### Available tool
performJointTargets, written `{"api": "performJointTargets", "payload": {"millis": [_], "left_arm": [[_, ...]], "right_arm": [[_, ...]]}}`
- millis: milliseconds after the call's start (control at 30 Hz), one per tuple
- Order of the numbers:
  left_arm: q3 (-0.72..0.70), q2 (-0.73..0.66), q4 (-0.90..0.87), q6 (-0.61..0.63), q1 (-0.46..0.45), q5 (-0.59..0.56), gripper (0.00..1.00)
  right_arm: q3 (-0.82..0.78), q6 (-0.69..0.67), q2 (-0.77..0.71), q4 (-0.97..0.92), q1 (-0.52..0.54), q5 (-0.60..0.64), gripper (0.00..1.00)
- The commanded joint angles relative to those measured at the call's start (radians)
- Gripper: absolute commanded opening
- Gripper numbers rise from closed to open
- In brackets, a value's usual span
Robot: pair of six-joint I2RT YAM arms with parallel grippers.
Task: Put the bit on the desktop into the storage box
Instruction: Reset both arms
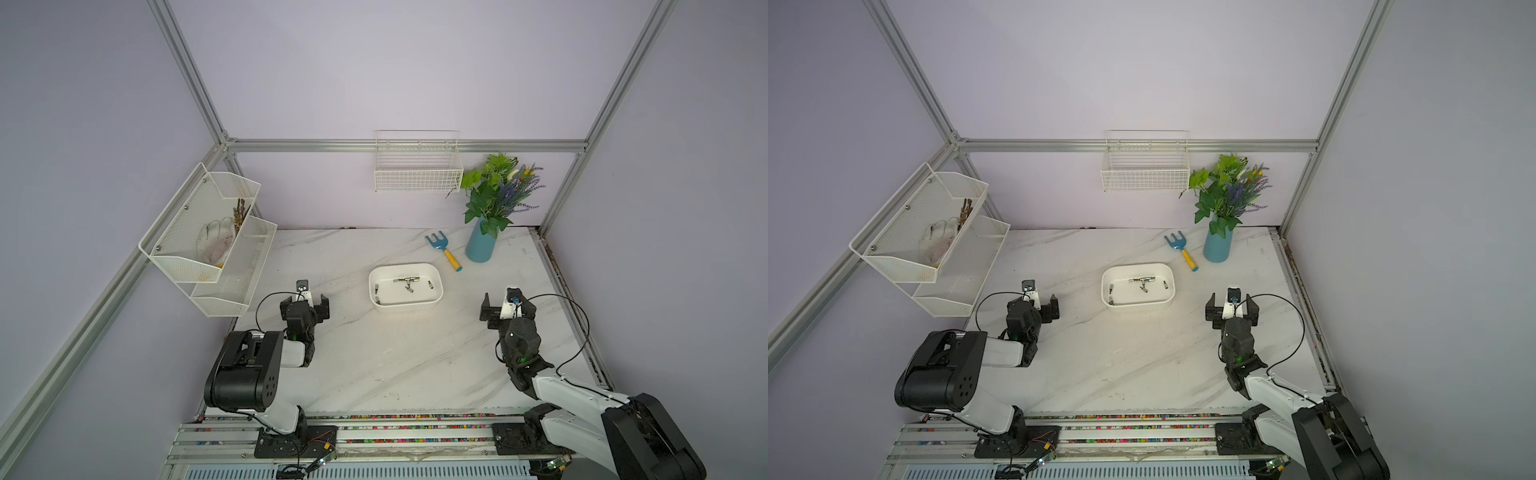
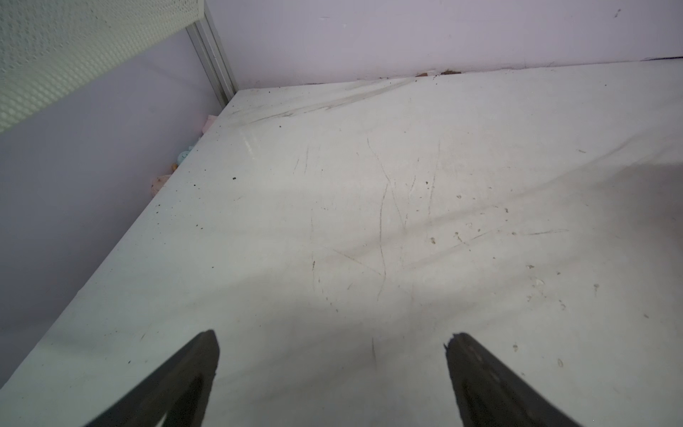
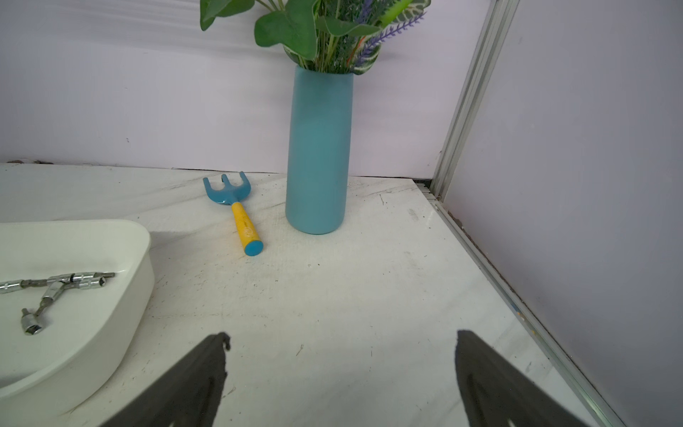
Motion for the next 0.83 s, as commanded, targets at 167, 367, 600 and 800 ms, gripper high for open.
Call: {"api": "performJointTargets", "payload": {"millis": [167, 367, 600, 800], "left_arm": [[0.016, -0.021, 0.038, -0.020, 0.004, 0.021, 1.00], [0.017, -0.021, 0.038, -0.020, 0.004, 0.022, 1.00], [0.016, -0.021, 0.038, -0.020, 0.004, 0.022, 1.00], [0.010, -0.016, 0.058, -0.020, 0.004, 0.022, 1.00]], "right_arm": [[0.057, 0.031, 0.276, 0.268, -0.116, -0.144, 1.00], [0.054, 0.107, 0.452, 0.443, -0.188, -0.139, 1.00], [0.074, 0.128, 0.439, 0.381, -0.205, -0.148, 1.00], [0.072, 0.128, 0.438, 0.380, -0.205, -0.147, 1.00]]}}
